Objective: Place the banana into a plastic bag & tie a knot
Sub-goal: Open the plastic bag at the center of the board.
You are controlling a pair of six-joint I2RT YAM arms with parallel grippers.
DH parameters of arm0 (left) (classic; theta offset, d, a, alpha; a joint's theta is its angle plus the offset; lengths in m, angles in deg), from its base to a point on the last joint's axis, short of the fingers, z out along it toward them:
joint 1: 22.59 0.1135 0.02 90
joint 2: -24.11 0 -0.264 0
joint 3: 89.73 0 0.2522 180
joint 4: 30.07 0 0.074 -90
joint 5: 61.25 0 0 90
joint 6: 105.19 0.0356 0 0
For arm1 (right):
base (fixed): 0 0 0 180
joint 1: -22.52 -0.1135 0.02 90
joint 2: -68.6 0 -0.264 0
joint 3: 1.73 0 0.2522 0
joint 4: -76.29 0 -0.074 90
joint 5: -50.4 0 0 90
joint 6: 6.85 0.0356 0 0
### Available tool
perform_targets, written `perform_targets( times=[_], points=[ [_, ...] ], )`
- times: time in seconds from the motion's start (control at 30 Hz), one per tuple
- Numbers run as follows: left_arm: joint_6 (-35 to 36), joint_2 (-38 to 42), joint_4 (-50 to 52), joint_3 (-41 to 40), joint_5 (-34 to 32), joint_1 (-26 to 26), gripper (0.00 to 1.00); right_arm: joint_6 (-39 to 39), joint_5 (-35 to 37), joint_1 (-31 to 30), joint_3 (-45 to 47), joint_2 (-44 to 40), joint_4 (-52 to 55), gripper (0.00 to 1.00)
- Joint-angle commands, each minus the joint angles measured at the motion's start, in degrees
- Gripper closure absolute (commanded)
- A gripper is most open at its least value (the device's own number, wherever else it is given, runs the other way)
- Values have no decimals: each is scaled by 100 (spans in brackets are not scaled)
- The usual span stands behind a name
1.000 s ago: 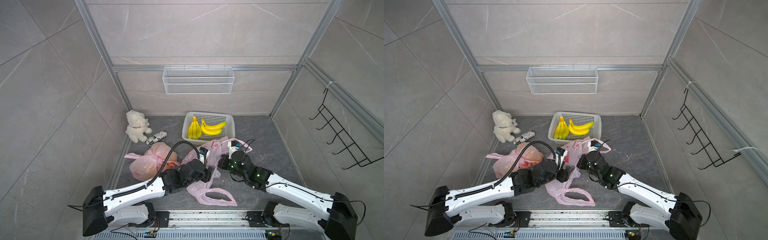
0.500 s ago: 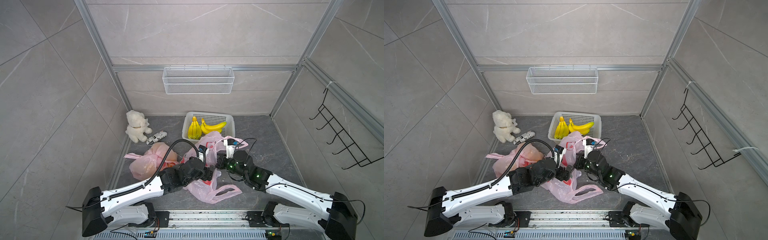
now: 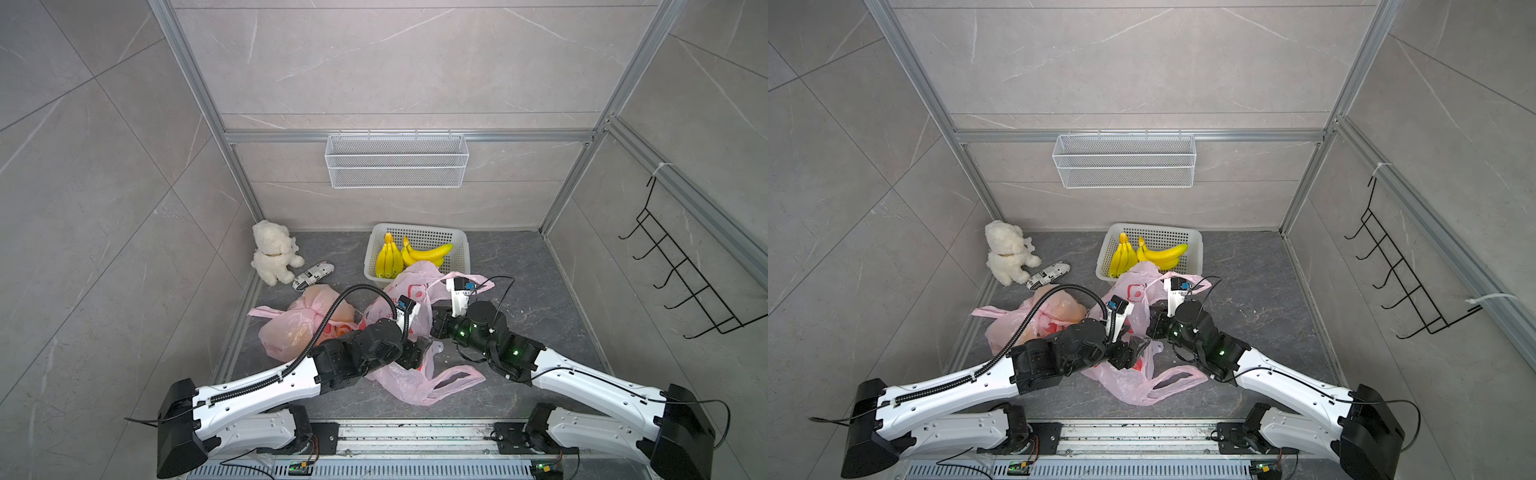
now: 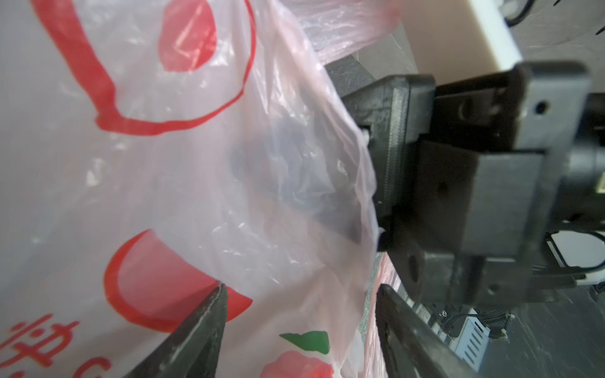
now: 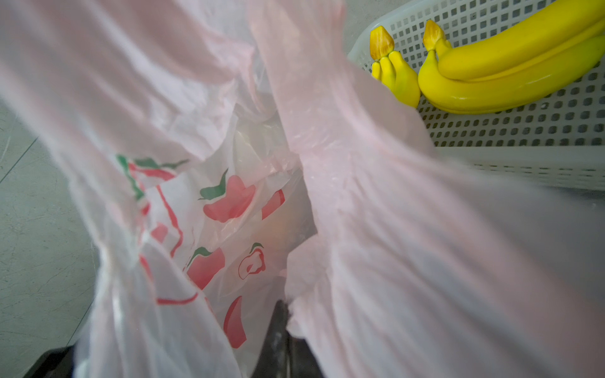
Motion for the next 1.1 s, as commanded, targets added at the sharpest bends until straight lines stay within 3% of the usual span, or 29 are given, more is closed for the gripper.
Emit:
perform_targets(
  times=[0.0,0.13,0.4,0.57,0.67,0.83,1.07],
  points=[
    [143,100,-314,-55,121,-24,25,-76,99,-40,-159,-17,28,100],
    [29,-73,-271,11,-336,-19,25,-81,18,-49,-162,8,-79,100],
    [-186,-322,-449,90,-844,-23,47,-105,-6,-162,-55,28,-212,100],
    [-197,-459,-404,179,-784,-20,50,-134,-19,-234,17,2,-261,100],
    [-246,-476,-330,185,-890,-22,59,-140,37,-247,61,-31,-233,100],
    [-359,-305,-255,66,-1163,-23,87,-230,280,-255,87,-140,13,100],
    [-313,-13,-291,-128,-1094,-8,100,-378,722,-251,53,-218,463,100]
  ],
)
